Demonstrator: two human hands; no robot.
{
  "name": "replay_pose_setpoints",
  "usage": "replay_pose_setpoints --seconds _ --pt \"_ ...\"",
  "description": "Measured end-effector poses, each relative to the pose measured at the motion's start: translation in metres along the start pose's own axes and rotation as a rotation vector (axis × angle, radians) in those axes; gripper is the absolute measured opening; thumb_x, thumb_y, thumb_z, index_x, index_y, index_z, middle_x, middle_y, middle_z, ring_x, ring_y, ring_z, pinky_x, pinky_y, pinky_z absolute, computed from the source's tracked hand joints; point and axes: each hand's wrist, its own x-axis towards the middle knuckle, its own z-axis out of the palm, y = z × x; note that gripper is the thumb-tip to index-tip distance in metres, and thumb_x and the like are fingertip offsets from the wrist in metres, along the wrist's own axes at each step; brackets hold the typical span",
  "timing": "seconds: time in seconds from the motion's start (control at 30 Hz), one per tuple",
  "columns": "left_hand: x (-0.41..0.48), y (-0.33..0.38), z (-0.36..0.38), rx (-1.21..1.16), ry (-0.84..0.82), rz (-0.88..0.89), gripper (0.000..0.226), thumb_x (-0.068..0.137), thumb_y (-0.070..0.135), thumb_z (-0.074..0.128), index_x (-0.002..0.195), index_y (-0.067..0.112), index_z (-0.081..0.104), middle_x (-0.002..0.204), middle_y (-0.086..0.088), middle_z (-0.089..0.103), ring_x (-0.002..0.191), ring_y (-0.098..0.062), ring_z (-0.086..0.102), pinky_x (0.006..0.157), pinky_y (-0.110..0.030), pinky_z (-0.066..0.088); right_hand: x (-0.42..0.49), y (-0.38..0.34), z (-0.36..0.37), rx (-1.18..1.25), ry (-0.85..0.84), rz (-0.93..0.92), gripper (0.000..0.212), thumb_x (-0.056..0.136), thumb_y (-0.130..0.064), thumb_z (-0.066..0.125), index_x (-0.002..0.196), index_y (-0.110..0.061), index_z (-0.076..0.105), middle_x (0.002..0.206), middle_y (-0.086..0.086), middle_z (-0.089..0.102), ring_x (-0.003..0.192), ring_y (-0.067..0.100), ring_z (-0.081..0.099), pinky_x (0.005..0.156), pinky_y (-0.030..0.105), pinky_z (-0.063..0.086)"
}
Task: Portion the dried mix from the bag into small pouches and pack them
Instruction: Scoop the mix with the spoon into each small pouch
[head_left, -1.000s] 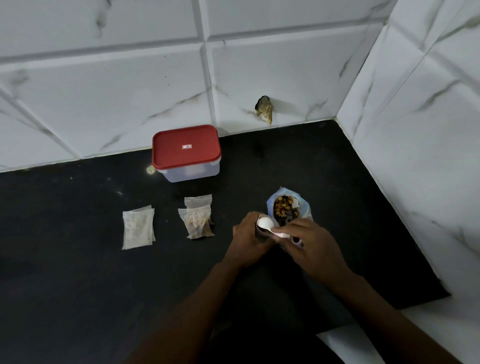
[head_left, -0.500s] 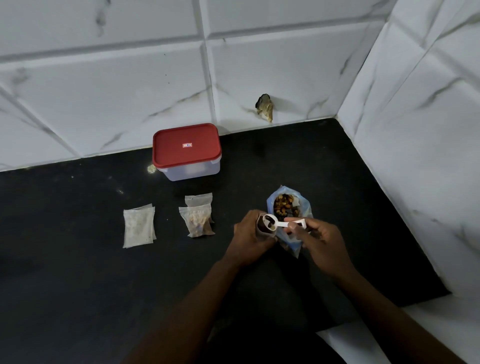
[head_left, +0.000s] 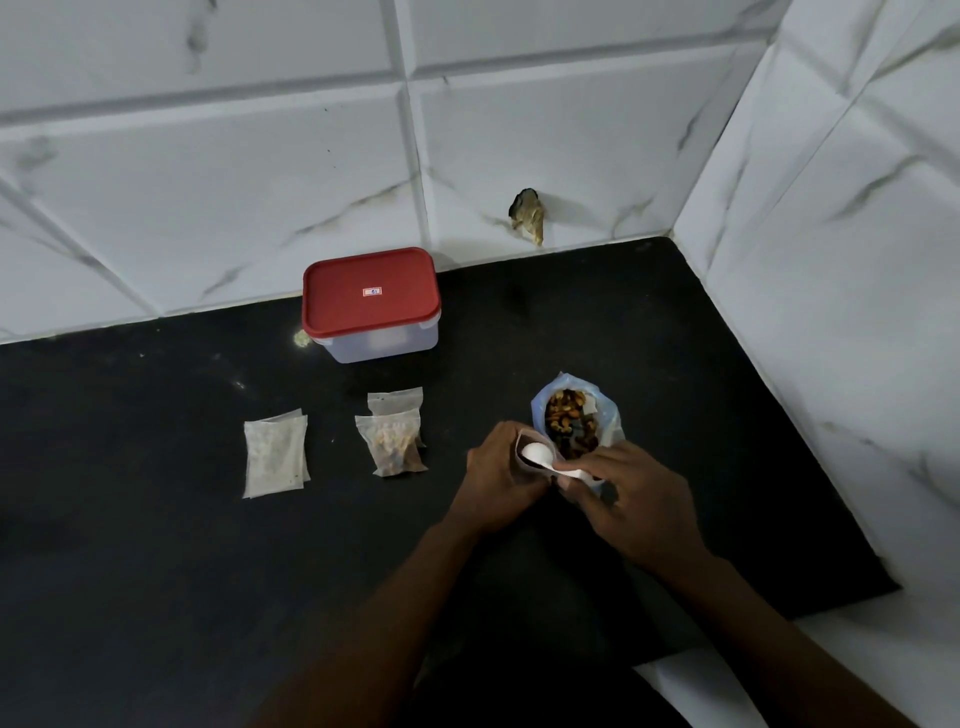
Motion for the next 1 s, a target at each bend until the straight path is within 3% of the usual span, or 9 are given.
replay_pose_setpoints --seconds 0.13,0.27,0.43,0.57,0.73,0.83,1.0 --pt "-0.001 0.0 0.0 -0.005 -0.003 0.004 0.041 0.072 0.051 0.078 0.106 0.04 0.059 0.114 0.014 0.064 0.109 -0.008 0.065 0.096 -0.048 0.056 0.001 -0.003 -0.004 0.078 0.057 -0.021 0.021 0.093 -0.042 0.066 0.107 -0.03 0.075 0.101 -0.019 0.072 0.095 -0.013 0.054 0.08 0.006 0.038" --pt "0.0 0.003 -0.002 -0.023 -0.036 -0.015 0.047 0.068 0.05 0.076 0.109 0.037 0.059 0.115 0.011 0.065 0.107 -0.009 0.067 0.094 -0.046 0.058 0.002 0.0 -0.006 0.145 0.044 -0.048 0.024 0.092 -0.042 0.063 0.107 -0.027 0.074 0.101 -0.017 0.072 0.095 -0.005 0.062 0.081 0.019 0.05" --pt "-0.001 0.003 -0.004 -0.041 -0.064 -0.036 0.044 0.071 0.041 0.073 0.112 0.037 0.058 0.112 0.008 0.068 0.102 -0.009 0.069 0.09 -0.046 0.06 0.007 0.004 -0.006 0.606 0.081 0.352 0.013 0.092 -0.016 0.068 0.103 -0.015 0.075 0.095 -0.006 0.077 0.089 0.002 0.072 0.074 0.023 0.058" --pt "-0.001 0.002 -0.005 -0.061 -0.059 -0.042 0.041 0.08 0.021 0.077 0.116 0.03 0.059 0.114 0.006 0.067 0.104 -0.007 0.068 0.092 -0.043 0.06 0.016 0.011 -0.01 0.822 0.162 0.515 0.011 0.093 -0.009 0.065 0.097 -0.015 0.074 0.092 -0.004 0.077 0.084 0.004 0.072 0.065 0.014 0.054" --pt "-0.002 -0.003 -0.005 -0.034 -0.032 -0.042 0.045 0.076 0.026 0.082 0.114 0.031 0.059 0.112 0.007 0.067 0.103 -0.006 0.068 0.09 -0.039 0.06 0.027 0.031 -0.01 0.689 0.193 0.558 0.014 0.094 -0.013 0.066 0.1 -0.024 0.073 0.093 -0.006 0.076 0.087 0.001 0.072 0.068 0.018 0.055" --pt "-0.002 -0.003 -0.003 -0.039 -0.015 -0.063 0.048 0.075 0.024 0.088 0.113 0.031 0.059 0.111 0.008 0.067 0.103 -0.004 0.067 0.089 -0.034 0.06 0.033 0.04 -0.007 0.494 0.157 0.523 0.013 0.095 -0.019 0.067 0.107 -0.022 0.072 0.096 -0.01 0.073 0.088 -0.002 0.07 0.068 0.013 0.055" --pt "0.001 -0.002 -0.001 -0.031 0.029 -0.074 0.039 0.081 0.014 0.081 0.107 0.032 0.059 0.107 0.006 0.068 0.096 -0.006 0.069 0.086 -0.038 0.062 0.04 0.049 0.006 0.273 0.101 0.41 0.013 0.095 -0.025 0.066 0.106 -0.019 0.071 0.095 -0.009 0.071 0.09 0.002 0.068 0.075 0.02 0.055"
